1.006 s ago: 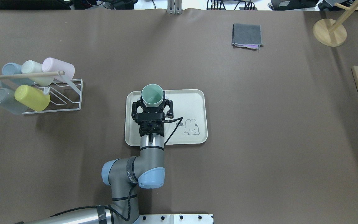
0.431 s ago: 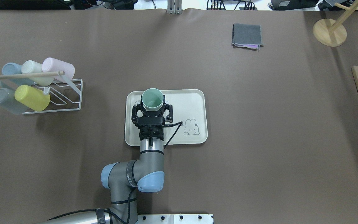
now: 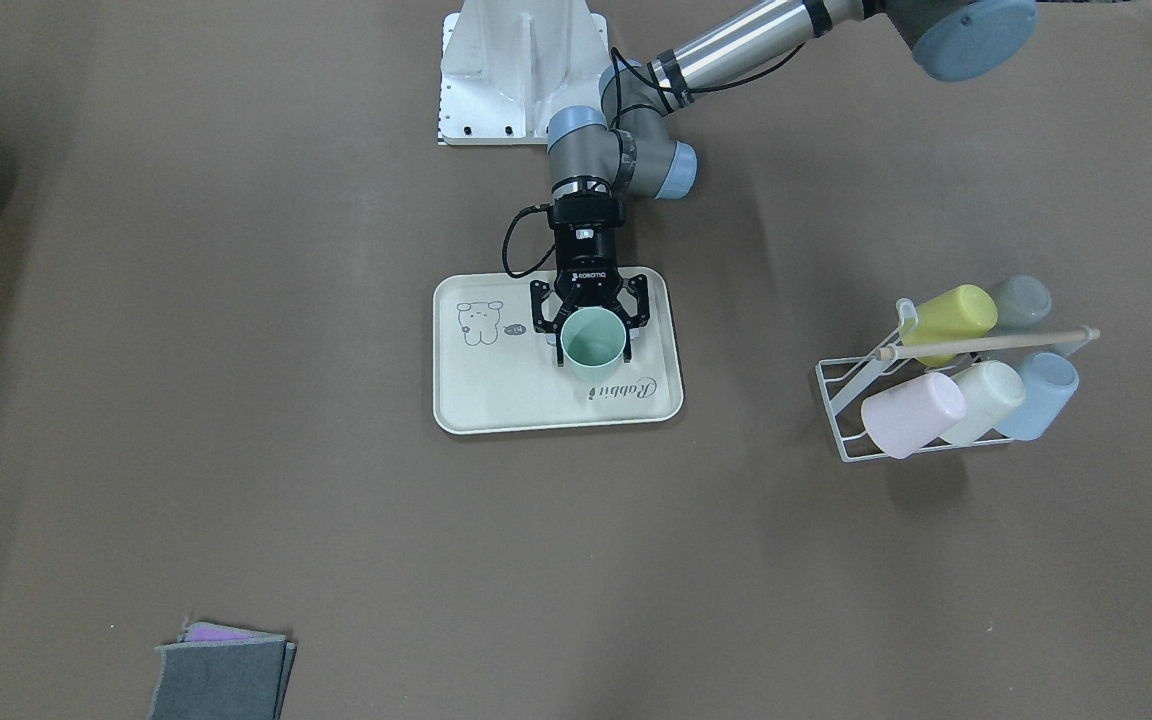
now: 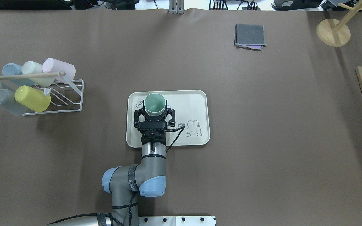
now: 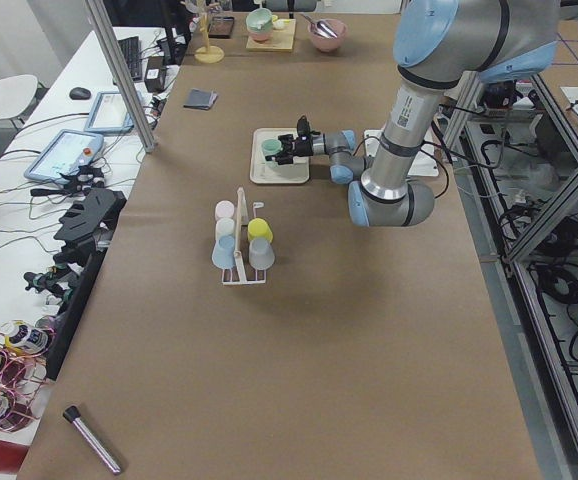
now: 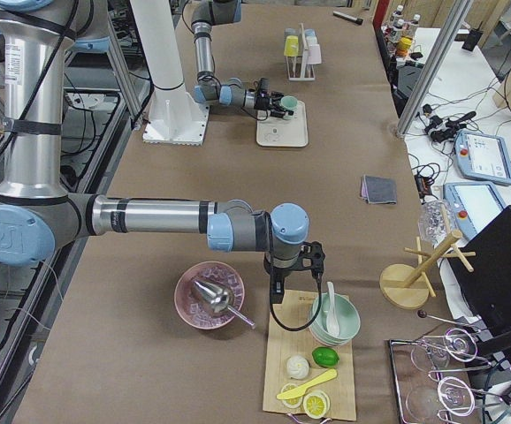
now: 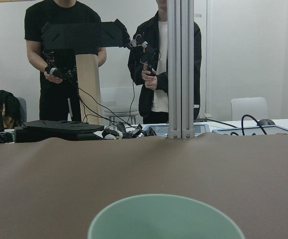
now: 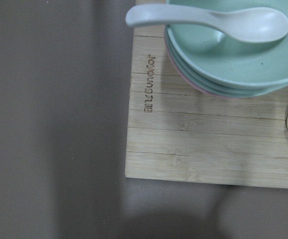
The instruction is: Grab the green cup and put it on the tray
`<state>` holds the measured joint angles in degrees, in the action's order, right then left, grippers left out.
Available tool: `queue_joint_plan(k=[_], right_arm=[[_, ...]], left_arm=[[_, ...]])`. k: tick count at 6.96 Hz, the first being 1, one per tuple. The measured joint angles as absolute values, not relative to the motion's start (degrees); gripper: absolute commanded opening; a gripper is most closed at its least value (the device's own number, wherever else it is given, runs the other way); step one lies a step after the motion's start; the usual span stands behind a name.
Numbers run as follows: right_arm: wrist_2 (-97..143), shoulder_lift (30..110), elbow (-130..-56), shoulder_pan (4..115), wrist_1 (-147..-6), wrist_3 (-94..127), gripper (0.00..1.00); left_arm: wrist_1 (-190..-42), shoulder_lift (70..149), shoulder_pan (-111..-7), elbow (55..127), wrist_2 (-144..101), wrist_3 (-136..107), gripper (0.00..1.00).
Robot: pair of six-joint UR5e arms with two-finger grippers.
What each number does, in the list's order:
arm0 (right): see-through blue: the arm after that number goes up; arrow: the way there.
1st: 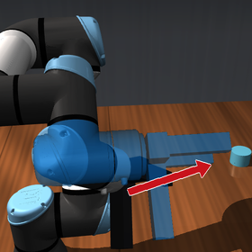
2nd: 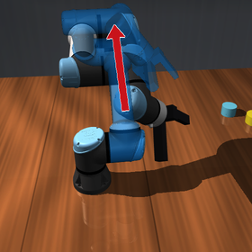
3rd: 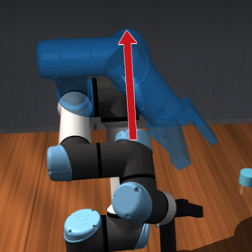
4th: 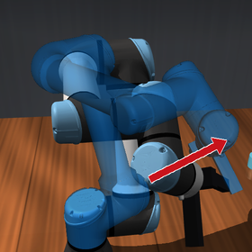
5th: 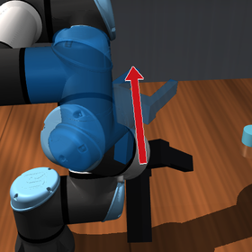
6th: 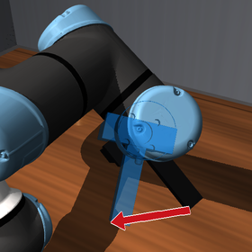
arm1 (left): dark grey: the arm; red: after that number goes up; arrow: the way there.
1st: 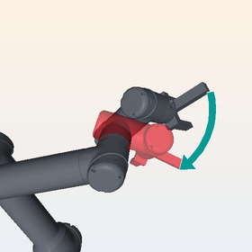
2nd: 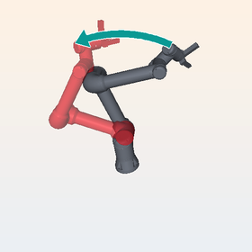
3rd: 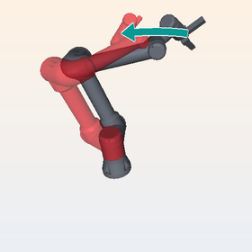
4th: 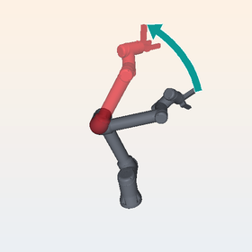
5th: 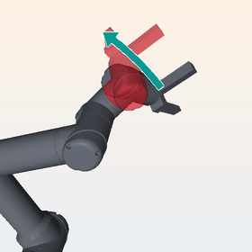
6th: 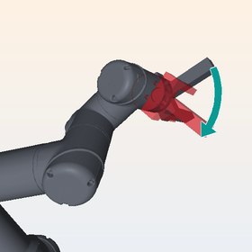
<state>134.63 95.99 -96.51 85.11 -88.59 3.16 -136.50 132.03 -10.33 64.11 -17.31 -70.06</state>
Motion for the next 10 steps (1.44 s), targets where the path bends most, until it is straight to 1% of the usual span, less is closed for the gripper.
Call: queue_joint_plan(k=[1, 2, 6, 10], right_arm=[[134.6, 96.0, -96.5, 85.1, -88.6, 3.2, 1.0], [134.6, 96.0, -96.5, 85.2, -88.6, 3.2, 1.0], [134.7, 96.0, -96.7, 85.2, -88.6, 3.2, 1.0], [134.7, 96.0, -96.7, 85.2, -88.6, 3.2, 1.0]], left_arm=[[-136.5, 132.1, -10.3, 64.1, -17.3, -70.1, 0.89], [-136.5, 132.1, -10.3, 64.0, -17.3, -70.0, 0.96], [-136.9, 131.8, -10.3, 65.3, -17.8, -69.7, 0.98], [-137.2, 129.2, -10.8, 71.4, -18.2, -69.6, 0.98]])
